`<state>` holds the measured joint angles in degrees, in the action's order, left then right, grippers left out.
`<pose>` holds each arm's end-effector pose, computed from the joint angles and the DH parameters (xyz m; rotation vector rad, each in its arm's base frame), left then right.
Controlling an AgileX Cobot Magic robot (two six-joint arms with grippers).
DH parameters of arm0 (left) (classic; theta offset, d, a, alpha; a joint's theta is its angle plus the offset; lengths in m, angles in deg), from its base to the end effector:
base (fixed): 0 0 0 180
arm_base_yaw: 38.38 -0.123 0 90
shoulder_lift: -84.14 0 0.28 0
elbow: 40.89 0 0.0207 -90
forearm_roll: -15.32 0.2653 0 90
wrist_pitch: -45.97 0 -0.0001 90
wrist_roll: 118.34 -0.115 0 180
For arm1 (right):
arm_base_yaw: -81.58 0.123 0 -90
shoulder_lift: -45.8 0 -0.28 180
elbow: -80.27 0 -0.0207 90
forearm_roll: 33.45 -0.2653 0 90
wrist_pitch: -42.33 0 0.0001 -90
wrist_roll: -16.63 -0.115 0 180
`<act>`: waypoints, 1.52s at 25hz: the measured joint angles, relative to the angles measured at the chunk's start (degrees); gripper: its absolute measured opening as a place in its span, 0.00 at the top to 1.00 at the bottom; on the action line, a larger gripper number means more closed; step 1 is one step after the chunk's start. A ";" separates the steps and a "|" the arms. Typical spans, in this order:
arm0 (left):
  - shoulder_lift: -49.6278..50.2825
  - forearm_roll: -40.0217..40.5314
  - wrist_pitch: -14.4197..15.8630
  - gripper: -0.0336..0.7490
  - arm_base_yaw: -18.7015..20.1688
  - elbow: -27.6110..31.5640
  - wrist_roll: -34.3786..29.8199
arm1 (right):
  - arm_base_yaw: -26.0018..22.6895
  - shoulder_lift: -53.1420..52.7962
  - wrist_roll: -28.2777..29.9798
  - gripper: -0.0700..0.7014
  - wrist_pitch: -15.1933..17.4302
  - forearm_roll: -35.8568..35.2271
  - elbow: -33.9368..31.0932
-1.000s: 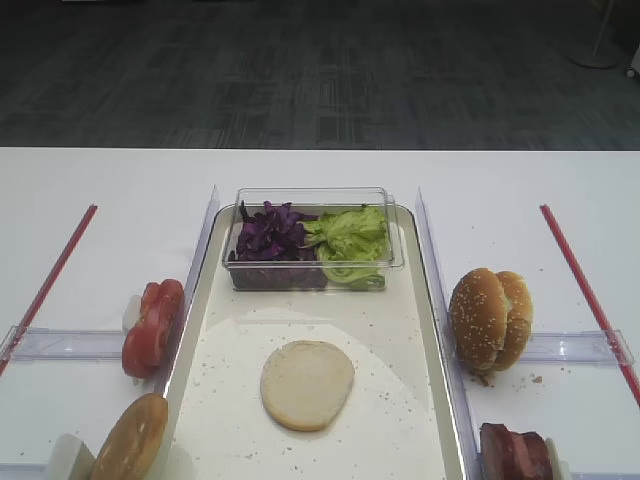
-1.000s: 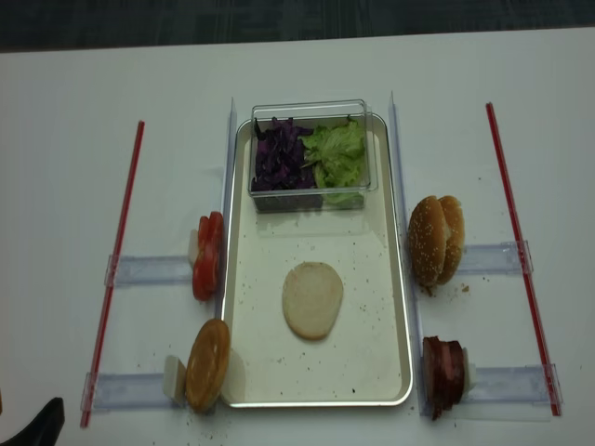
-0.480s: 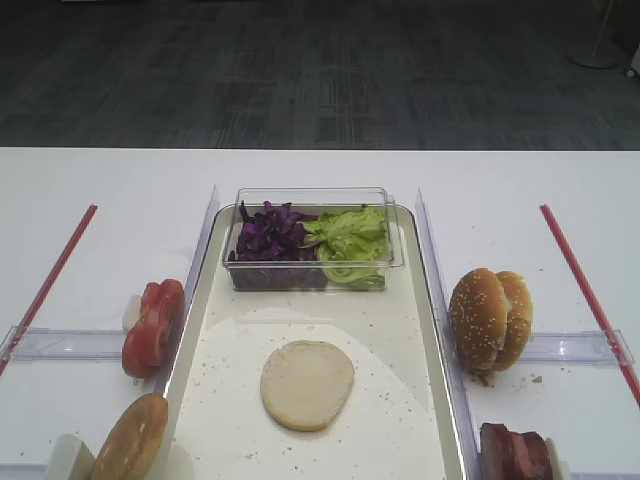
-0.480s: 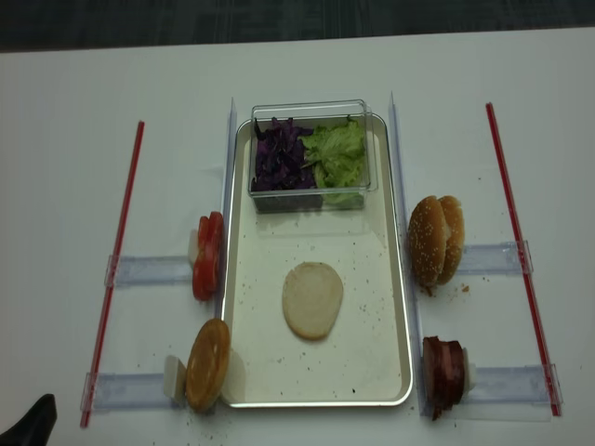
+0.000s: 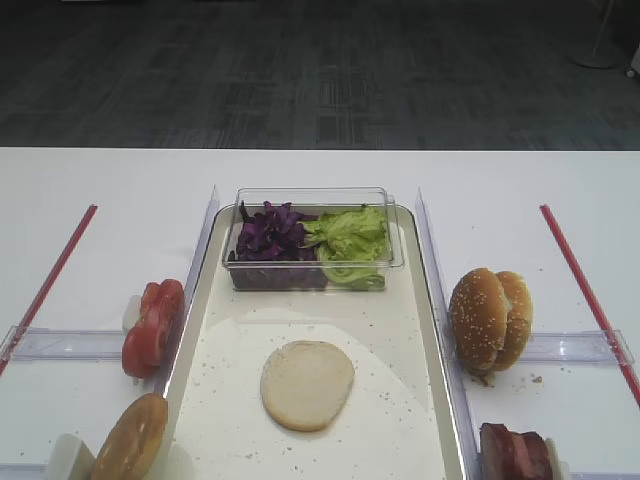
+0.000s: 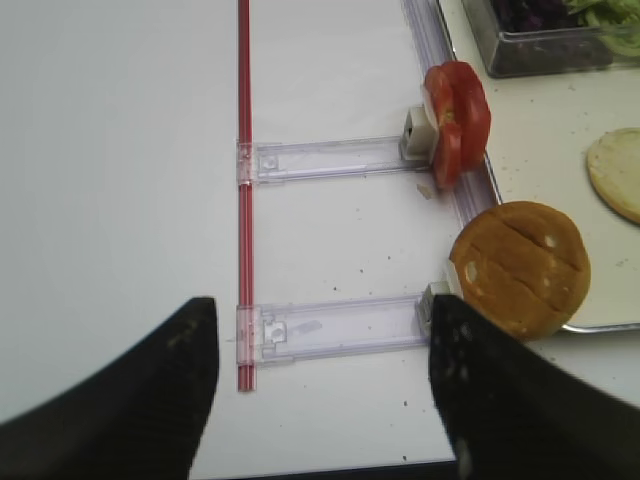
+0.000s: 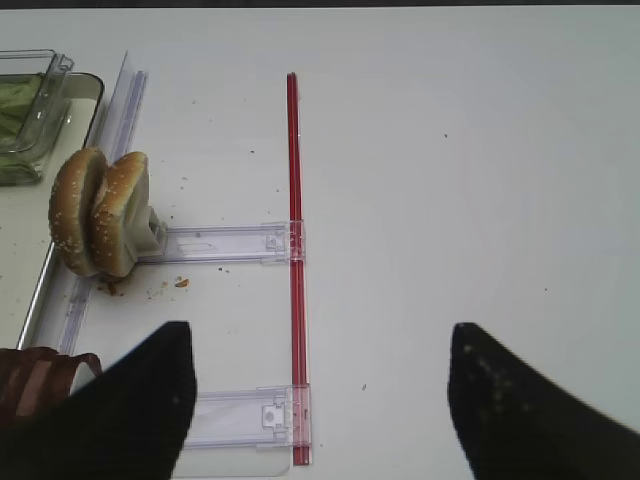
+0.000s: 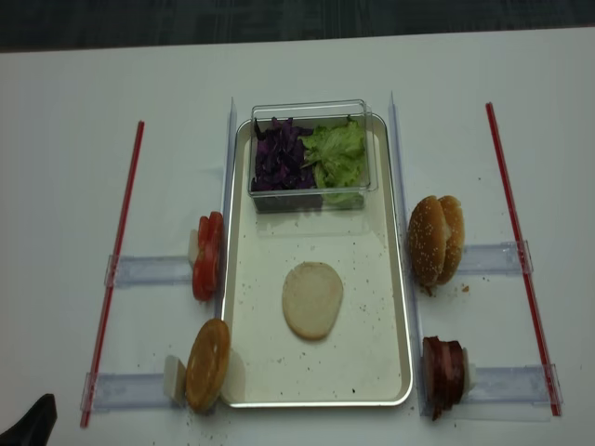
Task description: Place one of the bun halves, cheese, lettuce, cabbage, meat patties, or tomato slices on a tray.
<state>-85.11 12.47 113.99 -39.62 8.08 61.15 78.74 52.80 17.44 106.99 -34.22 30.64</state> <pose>0.0345 -0.0046 0.2565 -0.0097 2.2286 -0.0449 0.0305 -0.0001 0.2605 0.0364 2.1166 -0.0216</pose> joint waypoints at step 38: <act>0.00 0.81 0.00 0.42 0.00 0.00 0.51 | 0.00 0.00 0.00 0.20 0.00 0.00 0.00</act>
<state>-85.11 13.28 113.99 -39.62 8.08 61.66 78.74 52.80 17.44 106.99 -34.22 30.64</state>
